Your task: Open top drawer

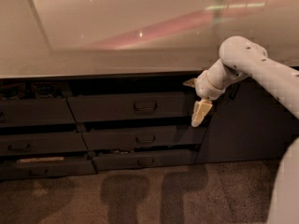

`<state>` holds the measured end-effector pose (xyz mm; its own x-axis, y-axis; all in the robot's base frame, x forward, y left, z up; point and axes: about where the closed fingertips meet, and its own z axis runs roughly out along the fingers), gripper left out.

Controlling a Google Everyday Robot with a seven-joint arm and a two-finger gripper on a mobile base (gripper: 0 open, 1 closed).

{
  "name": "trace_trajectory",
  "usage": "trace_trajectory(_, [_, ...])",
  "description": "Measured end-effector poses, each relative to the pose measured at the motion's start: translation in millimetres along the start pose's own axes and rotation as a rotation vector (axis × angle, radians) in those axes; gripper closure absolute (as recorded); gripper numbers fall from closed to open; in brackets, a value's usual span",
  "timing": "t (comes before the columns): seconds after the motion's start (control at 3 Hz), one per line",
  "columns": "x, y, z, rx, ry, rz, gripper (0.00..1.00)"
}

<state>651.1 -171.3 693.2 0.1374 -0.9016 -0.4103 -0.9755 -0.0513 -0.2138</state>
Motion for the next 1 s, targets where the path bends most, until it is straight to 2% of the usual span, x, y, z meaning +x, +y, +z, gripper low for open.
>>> trace_trajectory(0.33, [23.9, -8.2, 22.1, -0.045, 0.024, 0.057, 0.0])
trace_trajectory(0.67, [23.9, -8.1, 22.2, -0.045, 0.024, 0.057, 0.0])
trace_trajectory(1.0, [21.0, -7.7, 26.1, -0.009, 0.113, 0.066, 0.0])
